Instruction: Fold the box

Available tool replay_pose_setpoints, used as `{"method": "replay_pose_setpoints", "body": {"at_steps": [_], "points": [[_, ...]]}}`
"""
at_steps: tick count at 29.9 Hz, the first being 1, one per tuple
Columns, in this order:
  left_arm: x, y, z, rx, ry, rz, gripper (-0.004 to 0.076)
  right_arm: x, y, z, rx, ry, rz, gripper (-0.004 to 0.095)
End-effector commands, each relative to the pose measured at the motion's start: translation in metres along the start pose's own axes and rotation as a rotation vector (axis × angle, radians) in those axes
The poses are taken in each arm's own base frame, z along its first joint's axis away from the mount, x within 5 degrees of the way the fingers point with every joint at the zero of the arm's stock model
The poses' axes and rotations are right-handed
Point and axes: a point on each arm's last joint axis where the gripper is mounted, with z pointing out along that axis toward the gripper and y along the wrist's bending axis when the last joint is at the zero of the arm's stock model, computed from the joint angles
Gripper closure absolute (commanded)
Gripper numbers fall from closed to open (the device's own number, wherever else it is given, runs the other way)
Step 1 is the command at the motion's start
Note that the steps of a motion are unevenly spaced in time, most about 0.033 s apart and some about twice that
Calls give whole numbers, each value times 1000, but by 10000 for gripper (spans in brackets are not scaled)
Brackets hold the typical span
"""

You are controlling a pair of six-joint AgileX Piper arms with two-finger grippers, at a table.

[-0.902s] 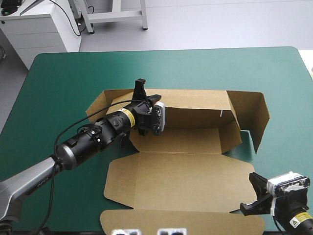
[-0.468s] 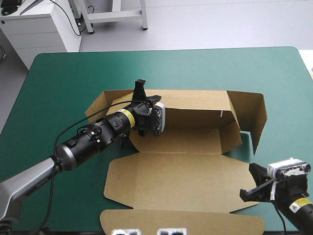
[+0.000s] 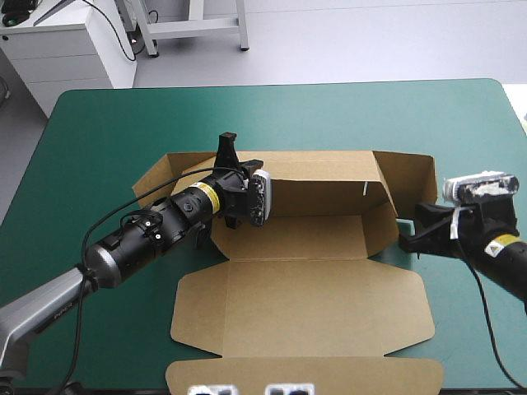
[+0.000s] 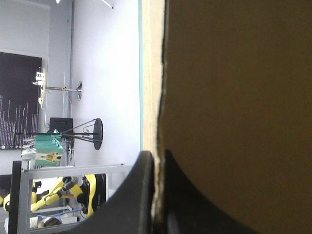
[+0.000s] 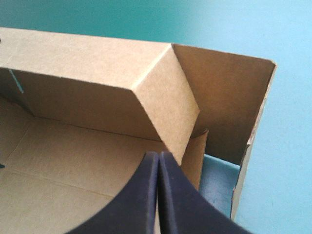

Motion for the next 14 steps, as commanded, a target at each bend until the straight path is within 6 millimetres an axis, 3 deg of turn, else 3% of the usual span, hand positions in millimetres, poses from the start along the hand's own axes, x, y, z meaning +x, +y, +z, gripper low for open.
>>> {"method": "replay_pose_setpoints", "body": {"at_steps": [1,5,14], "points": [[-3,21,-15,-88,-27,-29,733,-37,0,7,-6,-56,-13,925],[-3,21,-15,-92,-32,-29,733,-71,-2,23,-8,-55,-22,925],[-2,20,-14,-84,-24,-25,733,-124,-20,85,62,126,-20,924]]}}
